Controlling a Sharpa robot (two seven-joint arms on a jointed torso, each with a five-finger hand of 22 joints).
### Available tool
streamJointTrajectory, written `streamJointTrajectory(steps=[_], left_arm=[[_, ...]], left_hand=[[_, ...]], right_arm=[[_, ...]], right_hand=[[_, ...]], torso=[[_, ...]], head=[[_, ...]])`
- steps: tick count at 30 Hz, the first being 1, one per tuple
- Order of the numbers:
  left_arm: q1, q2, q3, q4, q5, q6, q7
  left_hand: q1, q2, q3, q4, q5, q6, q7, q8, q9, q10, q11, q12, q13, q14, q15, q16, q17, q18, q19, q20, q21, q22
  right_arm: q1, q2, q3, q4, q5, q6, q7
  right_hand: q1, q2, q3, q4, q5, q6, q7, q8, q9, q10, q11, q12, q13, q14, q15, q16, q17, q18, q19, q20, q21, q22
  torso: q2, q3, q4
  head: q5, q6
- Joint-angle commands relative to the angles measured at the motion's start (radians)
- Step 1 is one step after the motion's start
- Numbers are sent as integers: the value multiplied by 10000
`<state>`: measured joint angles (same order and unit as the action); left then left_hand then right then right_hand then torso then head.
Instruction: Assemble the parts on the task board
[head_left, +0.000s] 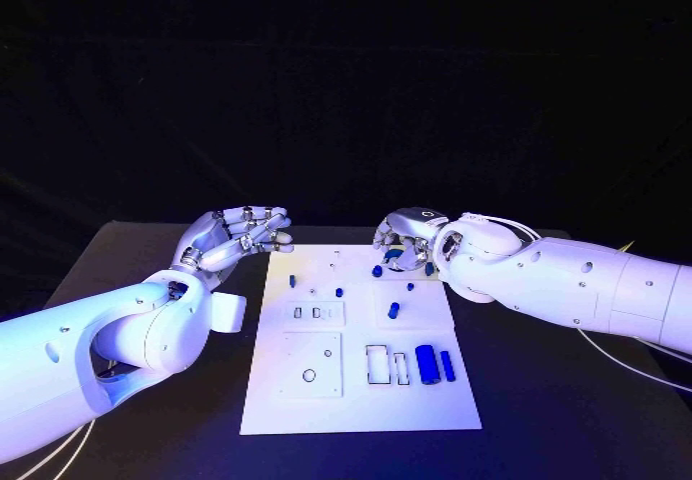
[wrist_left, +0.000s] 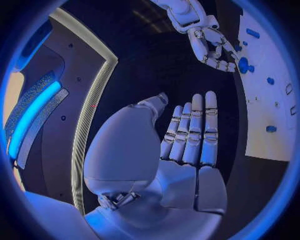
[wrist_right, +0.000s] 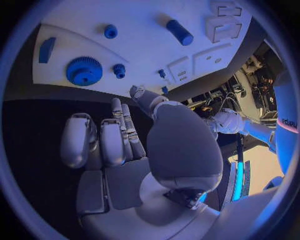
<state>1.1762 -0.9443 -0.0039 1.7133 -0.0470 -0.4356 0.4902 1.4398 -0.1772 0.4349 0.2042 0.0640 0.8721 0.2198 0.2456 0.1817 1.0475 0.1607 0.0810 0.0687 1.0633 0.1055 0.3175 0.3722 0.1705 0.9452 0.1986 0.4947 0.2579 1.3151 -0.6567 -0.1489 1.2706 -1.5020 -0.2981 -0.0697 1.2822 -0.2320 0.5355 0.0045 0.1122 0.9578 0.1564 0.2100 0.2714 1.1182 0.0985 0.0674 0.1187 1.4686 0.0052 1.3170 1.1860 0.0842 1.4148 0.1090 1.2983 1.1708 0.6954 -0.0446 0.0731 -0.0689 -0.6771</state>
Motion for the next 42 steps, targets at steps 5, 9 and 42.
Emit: streamJointTrajectory(steps=[5,9,42], left_arm=[[78,12,15,75,-64,132,8],[90,25,15,70,-64,128,-24],[164,-6,15,19,-64,126,-154]], left_hand=[[-31,-58,10,28,-23,-62,4,-37,10,21,34,-62,6,13,2,27,22,86,40,6,73,21],[-34,-50,19,21,-22,-76,12,-45,14,10,41,-81,7,-17,10,12,53,82,23,7,112,46],[-17,-23,54,-13,-19,-110,46,-66,21,-21,64,-118,8,-59,24,-10,128,75,-25,8,198,103]], right_arm=[[-21,68,3,-85,-403,478,-295],[-36,96,2,-120,-422,564,-321],[-206,284,-2,-436,-480,891,-360]], right_hand=[[-13,-97,-73,60,17,-76,-35,-61,36,-38,-41,-21,37,413,36,151,103,-117,118,-5,140,145],[-14,-91,-80,69,17,-79,-38,-61,41,-31,-44,-19,44,417,33,181,134,-124,132,-6,174,193],[37,119,270,205,165,462,-74,266,394,404,-86,5,212,396,12,455,266,-191,192,-17,552,726]], torso=[[108,-60,84],[157,-70,109],[362,-162,223]], head=[[-66,9],[-85,12],[-152,17]])
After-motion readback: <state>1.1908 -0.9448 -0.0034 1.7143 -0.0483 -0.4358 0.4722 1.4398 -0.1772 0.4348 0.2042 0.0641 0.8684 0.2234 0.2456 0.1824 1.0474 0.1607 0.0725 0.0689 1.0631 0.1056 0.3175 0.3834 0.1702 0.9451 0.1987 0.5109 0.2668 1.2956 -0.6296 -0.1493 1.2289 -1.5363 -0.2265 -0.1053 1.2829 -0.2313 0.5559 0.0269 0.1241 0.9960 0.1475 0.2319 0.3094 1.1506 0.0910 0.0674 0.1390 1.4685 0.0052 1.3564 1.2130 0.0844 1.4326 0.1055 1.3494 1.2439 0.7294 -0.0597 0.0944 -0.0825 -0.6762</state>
